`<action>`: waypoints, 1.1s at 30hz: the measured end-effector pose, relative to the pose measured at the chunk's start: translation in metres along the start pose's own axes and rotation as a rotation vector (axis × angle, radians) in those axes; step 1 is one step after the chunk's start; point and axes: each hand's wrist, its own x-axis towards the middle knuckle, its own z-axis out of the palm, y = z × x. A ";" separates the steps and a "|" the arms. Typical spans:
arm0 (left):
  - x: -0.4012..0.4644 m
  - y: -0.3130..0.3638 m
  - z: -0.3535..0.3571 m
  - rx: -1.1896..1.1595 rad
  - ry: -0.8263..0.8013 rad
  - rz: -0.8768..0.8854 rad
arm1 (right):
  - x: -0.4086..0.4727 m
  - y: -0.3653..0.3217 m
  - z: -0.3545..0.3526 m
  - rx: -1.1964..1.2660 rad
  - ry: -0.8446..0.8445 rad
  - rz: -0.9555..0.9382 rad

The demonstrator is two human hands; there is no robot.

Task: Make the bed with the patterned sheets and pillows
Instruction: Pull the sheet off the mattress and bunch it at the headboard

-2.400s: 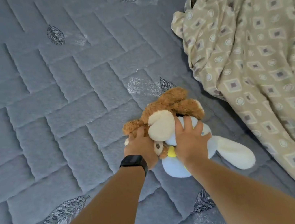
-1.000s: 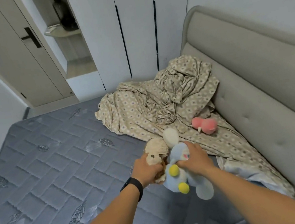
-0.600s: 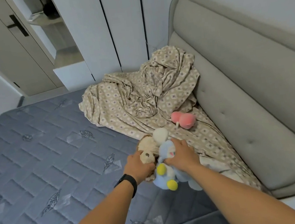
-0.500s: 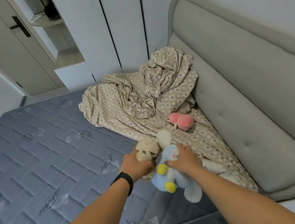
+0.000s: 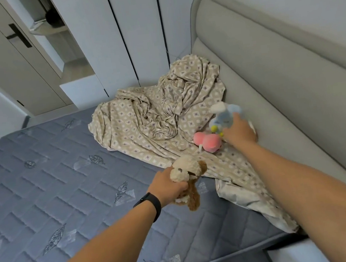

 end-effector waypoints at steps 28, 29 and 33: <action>0.006 -0.017 -0.055 0.209 -0.093 0.173 | -0.050 -0.047 0.035 0.877 -0.554 0.547; 0.006 -0.019 -0.055 0.198 -0.101 0.161 | -0.033 -0.053 0.019 0.978 -0.462 0.541; 0.006 -0.026 -0.054 0.201 -0.127 0.135 | 0.000 -0.067 -0.007 1.096 -0.389 0.540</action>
